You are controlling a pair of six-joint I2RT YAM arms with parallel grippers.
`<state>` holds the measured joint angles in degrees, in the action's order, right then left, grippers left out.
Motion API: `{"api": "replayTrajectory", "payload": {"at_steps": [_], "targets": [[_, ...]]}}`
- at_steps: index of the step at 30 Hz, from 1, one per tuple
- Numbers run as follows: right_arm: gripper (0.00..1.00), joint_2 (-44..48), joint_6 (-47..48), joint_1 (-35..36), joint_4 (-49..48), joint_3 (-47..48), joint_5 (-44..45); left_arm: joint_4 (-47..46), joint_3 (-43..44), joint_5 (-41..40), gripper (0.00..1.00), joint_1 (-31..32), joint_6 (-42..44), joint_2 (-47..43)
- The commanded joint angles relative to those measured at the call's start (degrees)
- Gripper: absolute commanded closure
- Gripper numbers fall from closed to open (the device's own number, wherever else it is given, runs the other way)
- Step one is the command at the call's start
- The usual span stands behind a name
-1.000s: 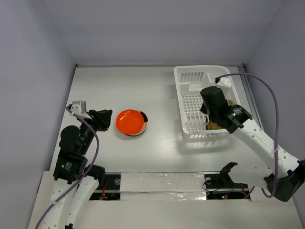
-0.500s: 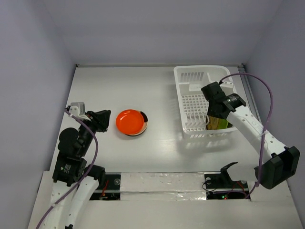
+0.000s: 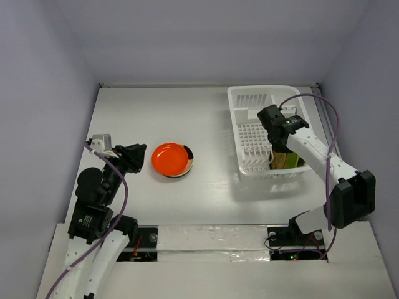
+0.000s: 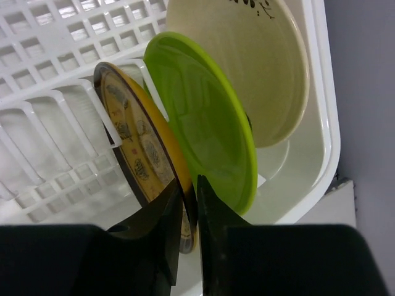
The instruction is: Unload the plates from the dish rack
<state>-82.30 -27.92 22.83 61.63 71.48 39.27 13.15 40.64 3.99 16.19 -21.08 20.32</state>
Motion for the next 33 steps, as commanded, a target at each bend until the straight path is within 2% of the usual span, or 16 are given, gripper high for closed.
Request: {"api": "replayTrajectory", "payload": {"at_steps": [1,5,8,16,23,26,28,30,31,33], "targets": [[0.83,0.21,1.55,-0.33,1.73,5.15,3.36,-2.07,0.75,-0.74,0.75,0.34,0.08,-0.54],[0.94,-0.14,3.49,0.20,3.06,7.53,2.66,-1.90,0.75,-0.82,0.74,0.34,0.16,-0.98],[0.99,-1.19,3.84,1.34,4.90,9.63,3.53,-1.63,0.75,-1.09,0.74,0.34,0.08,-1.33],[1.00,-4.09,3.05,5.46,10.70,16.40,7.92,-1.46,0.75,-1.18,0.73,0.87,0.16,-1.51],[1.00,-1.37,-0.38,8.54,16.33,25.44,13.38,-1.55,0.67,-0.83,0.73,0.87,0.16,-1.07],[1.00,-0.58,2.06,10.82,11.26,31.43,11.02,-1.81,0.58,-0.74,0.73,0.87,0.16,-0.72],[1.00,-1.02,2.69,15.04,4.95,33.28,8.21,-1.72,0.58,-0.74,0.73,0.87,0.08,-0.54],[1.00,-1.80,3.66,18.20,-1.12,32.06,4.70,-1.63,0.58,-1.00,0.73,0.87,0.08,-0.36],[1.00,-2.59,4.10,21.00,-9.07,30.92,0.15,-1.63,0.58,-1.17,0.73,0.87,-0.01,-0.19],[1.00,-3.47,3.84,23.48,-17.99,27.85,-5.75,-1.55,0.58,-1.26,0.73,0.87,-0.01,0.07]]}}
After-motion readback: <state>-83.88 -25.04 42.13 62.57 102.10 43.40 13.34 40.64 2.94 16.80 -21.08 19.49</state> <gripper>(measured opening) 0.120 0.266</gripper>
